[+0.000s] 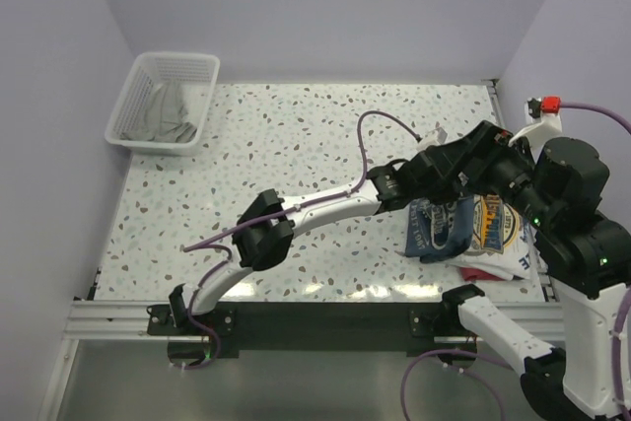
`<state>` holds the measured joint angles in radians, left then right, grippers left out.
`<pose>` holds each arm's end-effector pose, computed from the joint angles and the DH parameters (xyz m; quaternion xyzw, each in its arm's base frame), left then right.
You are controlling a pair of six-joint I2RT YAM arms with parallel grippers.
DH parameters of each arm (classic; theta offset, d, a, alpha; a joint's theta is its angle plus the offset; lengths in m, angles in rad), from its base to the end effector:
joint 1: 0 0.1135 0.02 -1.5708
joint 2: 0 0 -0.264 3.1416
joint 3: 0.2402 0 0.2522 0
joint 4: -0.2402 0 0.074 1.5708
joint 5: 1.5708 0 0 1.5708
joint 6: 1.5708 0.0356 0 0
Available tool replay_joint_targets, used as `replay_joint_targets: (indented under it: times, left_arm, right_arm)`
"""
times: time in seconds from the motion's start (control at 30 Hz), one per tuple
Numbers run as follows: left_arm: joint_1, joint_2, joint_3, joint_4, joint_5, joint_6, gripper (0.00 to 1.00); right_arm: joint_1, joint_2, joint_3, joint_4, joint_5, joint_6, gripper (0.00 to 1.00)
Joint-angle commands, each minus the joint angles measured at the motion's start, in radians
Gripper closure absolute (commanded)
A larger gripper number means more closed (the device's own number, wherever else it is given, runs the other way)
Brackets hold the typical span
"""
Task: Fold and stack the tank tops
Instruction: Neatly place the folded tank top to the corner
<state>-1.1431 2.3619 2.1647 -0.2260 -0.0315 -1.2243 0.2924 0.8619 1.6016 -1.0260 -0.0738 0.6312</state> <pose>0.2331 -0.5087 0.2649 -0.0426 0.8387 -0.4976 0.2171 0.0890 0.0295 0.4924 0.1131 0.7925 0.2932 0.5227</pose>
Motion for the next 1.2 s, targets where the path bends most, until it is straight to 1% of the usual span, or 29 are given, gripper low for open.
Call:
replay_joint_targets:
  times: [0.0, 0.17, 0.5, 0.73, 0.83, 0.9, 0.93, 1.0, 1.03, 1.07, 1.1, 1.17]
  left_arm:
    - [-0.017, -0.004, 0.075, 0.074, -0.018, -0.040, 1.00]
    - [-0.029, 0.023, 0.139, 0.068, -0.024, -0.029, 1.00]
    - [-0.044, 0.082, 0.204, 0.112, -0.008, -0.029, 1.00]
    - [-0.056, 0.160, 0.225, 0.218, 0.027, -0.035, 1.00]
    - [-0.063, 0.209, 0.259, 0.296, 0.070, -0.029, 1.00]
    - [-0.064, 0.234, 0.262, 0.320, 0.091, -0.030, 1.00]
    - [-0.064, 0.241, 0.262, 0.342, 0.100, -0.030, 0.94]
    - [-0.066, 0.252, 0.248, 0.379, 0.108, -0.029, 0.78]
    - [-0.066, 0.255, 0.245, 0.392, 0.119, -0.026, 0.68]
    - [-0.067, 0.255, 0.245, 0.398, 0.116, -0.015, 0.62]
    - [-0.067, 0.254, 0.245, 0.408, 0.116, -0.008, 0.54]
    - [-0.067, 0.244, 0.244, 0.418, 0.119, 0.014, 0.50]
  right_arm:
    - [-0.002, -0.009, 0.037, 0.000, -0.052, 0.028, 0.19]
    - [-0.001, -0.012, 0.038, 0.003, -0.066, 0.039, 0.20]
    - [-0.001, -0.014, 0.029, 0.017, -0.095, 0.059, 0.20]
    - [0.001, -0.024, 0.006, 0.023, -0.096, 0.065, 0.20]
    - [-0.001, -0.029, -0.008, 0.026, -0.095, 0.068, 0.20]
    - [-0.002, -0.034, -0.014, 0.029, -0.093, 0.068, 0.20]
    - [-0.001, -0.034, -0.020, 0.030, -0.095, 0.068, 0.20]
    - [-0.002, -0.035, -0.028, 0.033, -0.093, 0.068, 0.20]
    - [0.001, -0.037, -0.031, 0.037, -0.095, 0.068, 0.20]
    - [-0.001, -0.035, -0.035, 0.038, -0.095, 0.068, 0.20]
    - [-0.001, -0.037, -0.037, 0.038, -0.096, 0.068, 0.20]
    - [-0.001, -0.035, -0.040, 0.044, -0.096, 0.070, 0.20]
